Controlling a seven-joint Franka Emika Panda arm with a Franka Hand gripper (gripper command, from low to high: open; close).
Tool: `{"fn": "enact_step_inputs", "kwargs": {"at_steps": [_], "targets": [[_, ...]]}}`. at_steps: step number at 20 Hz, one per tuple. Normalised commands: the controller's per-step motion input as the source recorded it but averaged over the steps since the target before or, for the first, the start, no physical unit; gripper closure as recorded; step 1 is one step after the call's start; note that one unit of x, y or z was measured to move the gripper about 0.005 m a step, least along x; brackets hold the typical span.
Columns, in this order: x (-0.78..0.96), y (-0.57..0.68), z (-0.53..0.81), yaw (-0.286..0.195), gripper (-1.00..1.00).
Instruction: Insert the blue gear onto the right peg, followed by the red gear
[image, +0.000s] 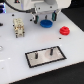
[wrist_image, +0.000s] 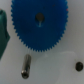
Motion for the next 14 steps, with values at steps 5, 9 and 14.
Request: {"fn": "enact_step_inputs", "kwargs": {"at_steps": [5,9,14], "targets": [[-0.2,0.19,-0.33,0.0,1.0],[-0.2,0.13,-0.22,0.0,1.0],[-0.14,0.04,-0.09,0.0,1.0]]}}
